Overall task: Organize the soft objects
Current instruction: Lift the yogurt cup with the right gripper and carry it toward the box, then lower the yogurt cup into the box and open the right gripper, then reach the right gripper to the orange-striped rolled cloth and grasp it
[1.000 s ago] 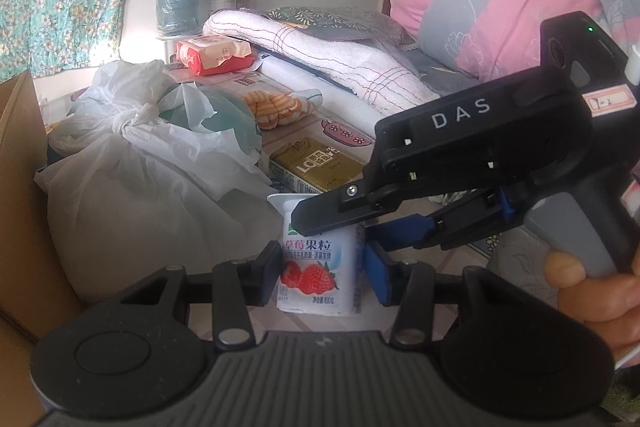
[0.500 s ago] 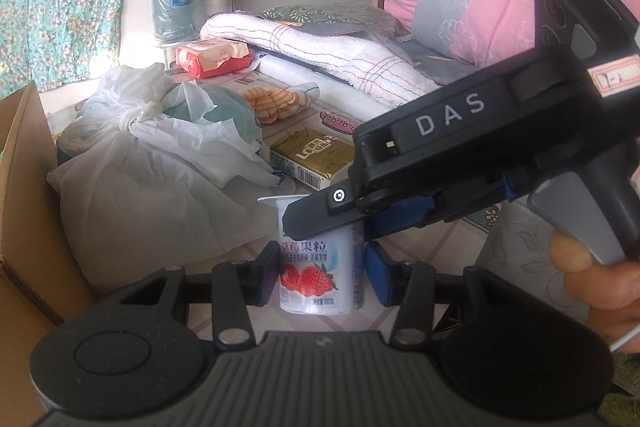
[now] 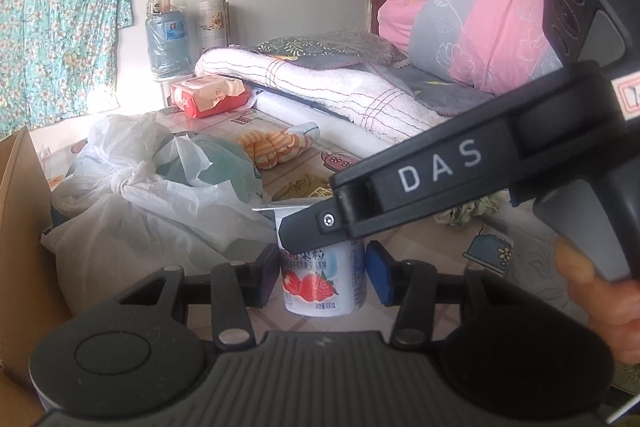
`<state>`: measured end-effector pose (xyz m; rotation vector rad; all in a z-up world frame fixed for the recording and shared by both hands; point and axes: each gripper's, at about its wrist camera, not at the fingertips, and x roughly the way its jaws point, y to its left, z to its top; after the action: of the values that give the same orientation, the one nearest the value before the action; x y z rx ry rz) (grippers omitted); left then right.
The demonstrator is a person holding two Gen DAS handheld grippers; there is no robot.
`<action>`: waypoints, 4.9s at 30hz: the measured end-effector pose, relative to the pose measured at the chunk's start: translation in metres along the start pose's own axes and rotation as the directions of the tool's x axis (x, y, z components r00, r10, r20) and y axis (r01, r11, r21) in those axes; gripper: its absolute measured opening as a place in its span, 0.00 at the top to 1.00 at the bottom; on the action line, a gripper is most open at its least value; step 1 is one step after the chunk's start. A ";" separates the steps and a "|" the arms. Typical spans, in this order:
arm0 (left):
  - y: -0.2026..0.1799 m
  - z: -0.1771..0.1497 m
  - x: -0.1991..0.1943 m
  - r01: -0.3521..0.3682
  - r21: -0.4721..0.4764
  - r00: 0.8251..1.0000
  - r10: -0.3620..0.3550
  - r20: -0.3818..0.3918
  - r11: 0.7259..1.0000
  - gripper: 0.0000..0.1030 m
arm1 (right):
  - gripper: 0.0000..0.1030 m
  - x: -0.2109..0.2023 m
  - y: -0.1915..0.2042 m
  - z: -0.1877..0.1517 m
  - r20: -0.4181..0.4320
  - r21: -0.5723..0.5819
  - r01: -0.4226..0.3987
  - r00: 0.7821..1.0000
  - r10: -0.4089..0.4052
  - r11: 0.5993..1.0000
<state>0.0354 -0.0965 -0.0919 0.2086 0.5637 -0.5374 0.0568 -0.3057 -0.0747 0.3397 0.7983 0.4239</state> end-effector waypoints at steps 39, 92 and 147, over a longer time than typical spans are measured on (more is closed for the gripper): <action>-0.001 -0.013 -0.004 -0.017 -0.055 0.997 0.013 -0.079 0.998 0.44 | 0.60 0.011 -0.044 -0.024 -0.050 0.359 -0.153 0.982 0.183 0.921; 0.186 -0.010 -0.113 -0.141 -0.625 0.966 -0.030 -0.255 0.768 0.39 | 0.50 0.102 0.218 0.096 -0.575 -0.250 -0.340 0.806 0.143 0.907; 0.033 0.117 0.097 -0.094 -0.271 0.989 0.057 -0.139 0.958 0.58 | 0.44 0.043 -0.098 0.186 -0.148 -0.099 -0.018 0.989 0.003 0.995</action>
<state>0.1749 -0.1481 -0.0475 -0.0022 0.7479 -0.3665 0.2456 -0.3941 -0.0232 0.2207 0.9168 0.5019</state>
